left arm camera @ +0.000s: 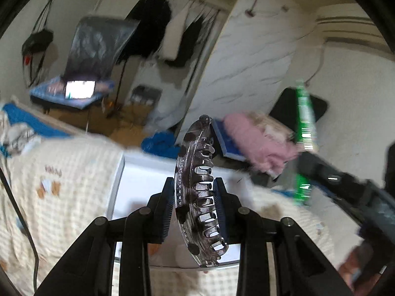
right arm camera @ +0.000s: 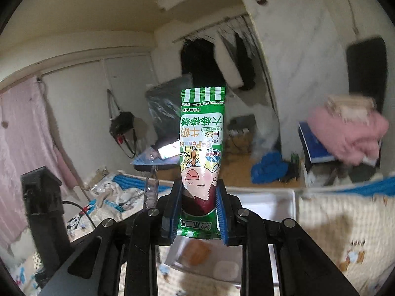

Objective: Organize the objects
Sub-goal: 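Carry the claw clip and green packet over the white box with both grippers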

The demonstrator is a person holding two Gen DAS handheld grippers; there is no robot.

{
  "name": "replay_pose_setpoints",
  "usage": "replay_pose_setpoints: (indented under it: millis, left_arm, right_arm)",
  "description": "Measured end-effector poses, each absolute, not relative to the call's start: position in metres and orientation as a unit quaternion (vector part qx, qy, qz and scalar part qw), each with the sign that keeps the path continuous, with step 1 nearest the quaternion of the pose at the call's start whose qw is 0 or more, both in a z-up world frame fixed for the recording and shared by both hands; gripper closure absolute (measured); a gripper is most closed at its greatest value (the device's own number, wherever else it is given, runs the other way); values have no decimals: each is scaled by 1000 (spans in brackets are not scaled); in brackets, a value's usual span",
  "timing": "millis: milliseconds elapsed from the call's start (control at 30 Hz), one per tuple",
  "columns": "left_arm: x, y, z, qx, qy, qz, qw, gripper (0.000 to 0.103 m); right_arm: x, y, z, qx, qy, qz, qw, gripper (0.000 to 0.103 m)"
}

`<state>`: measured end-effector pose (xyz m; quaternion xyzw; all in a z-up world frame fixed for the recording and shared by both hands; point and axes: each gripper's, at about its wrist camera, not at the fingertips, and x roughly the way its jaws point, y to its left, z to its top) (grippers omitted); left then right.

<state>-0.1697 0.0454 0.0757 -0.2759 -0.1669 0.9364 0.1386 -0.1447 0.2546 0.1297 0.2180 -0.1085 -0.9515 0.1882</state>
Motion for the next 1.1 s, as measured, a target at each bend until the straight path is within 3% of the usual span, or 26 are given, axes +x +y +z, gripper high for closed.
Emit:
replay_pose_setpoints:
  millis: [300,1100]
  left_arm:
    - [-194,66,-2,-353,-181,905,155,69]
    - [-175,64,-10,-345,-175,908,159,69]
  right_arm:
    - [-192,299,42,341,-132,-918,152,76]
    - [-219,294,-8,447,-66,-885,111,76]
